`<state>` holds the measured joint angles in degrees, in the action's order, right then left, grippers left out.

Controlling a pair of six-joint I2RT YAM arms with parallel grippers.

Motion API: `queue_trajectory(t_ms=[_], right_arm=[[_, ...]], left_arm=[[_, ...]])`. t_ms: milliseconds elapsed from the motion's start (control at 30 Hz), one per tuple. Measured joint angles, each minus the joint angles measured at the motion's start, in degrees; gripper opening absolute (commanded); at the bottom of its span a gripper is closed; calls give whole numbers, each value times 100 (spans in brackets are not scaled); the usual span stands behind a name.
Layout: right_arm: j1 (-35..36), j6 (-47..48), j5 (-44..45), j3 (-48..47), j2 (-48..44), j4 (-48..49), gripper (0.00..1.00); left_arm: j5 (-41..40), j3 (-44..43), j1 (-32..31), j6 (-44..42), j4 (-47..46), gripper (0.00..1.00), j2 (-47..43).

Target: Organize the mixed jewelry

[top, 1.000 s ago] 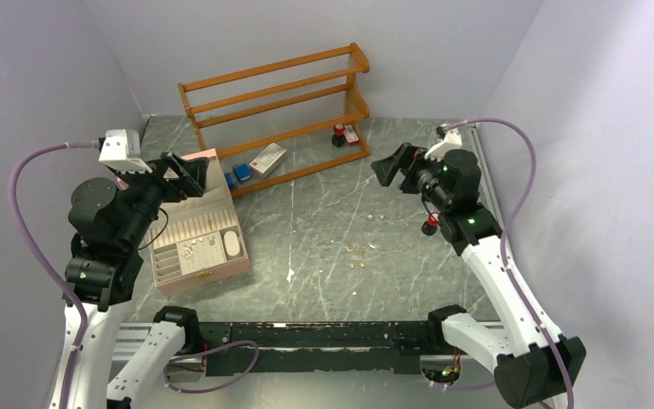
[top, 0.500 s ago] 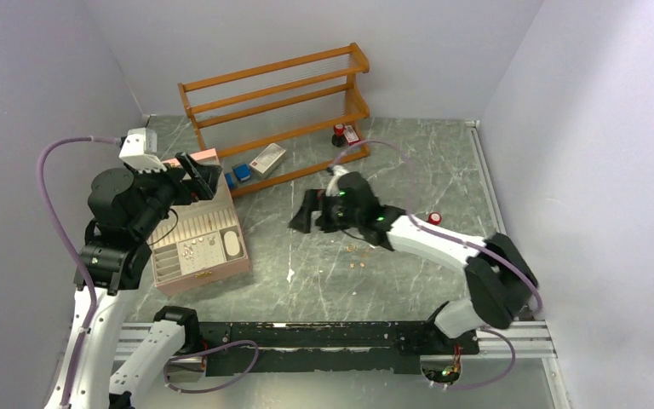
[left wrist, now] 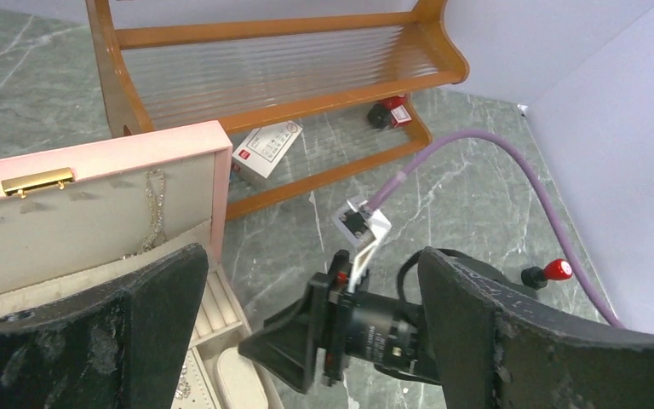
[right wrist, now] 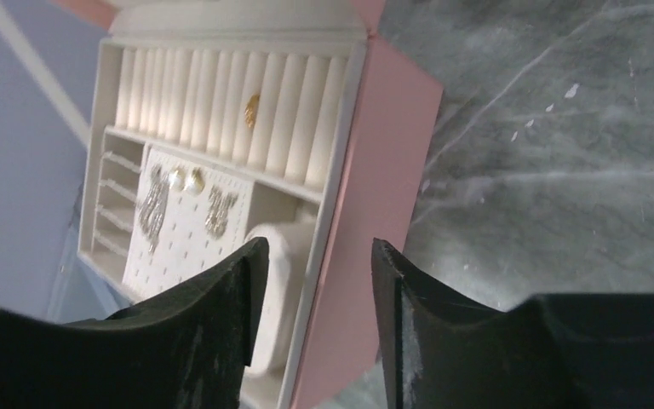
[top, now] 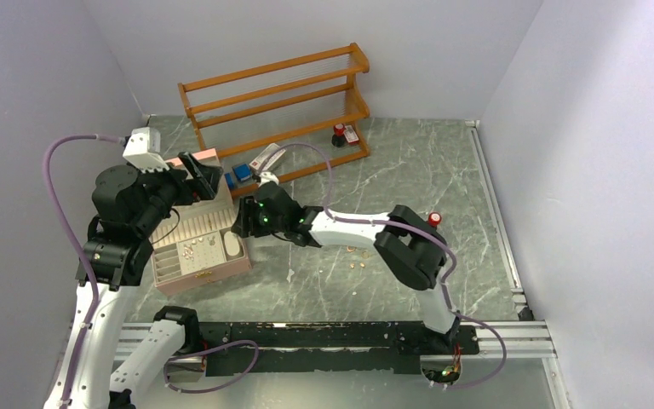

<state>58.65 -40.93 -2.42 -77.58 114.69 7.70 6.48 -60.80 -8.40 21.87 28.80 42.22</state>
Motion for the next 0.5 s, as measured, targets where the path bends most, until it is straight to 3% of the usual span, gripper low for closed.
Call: queue_trajectory(t_ms=[167, 500], right_arm=[[57, -66, 433, -562, 551, -168, 38], [116, -160, 876, -798, 695, -234, 5]], left_arm=[[-2, 0, 0, 0, 44, 98, -13], [291, 0, 0, -44, 20, 98, -61]])
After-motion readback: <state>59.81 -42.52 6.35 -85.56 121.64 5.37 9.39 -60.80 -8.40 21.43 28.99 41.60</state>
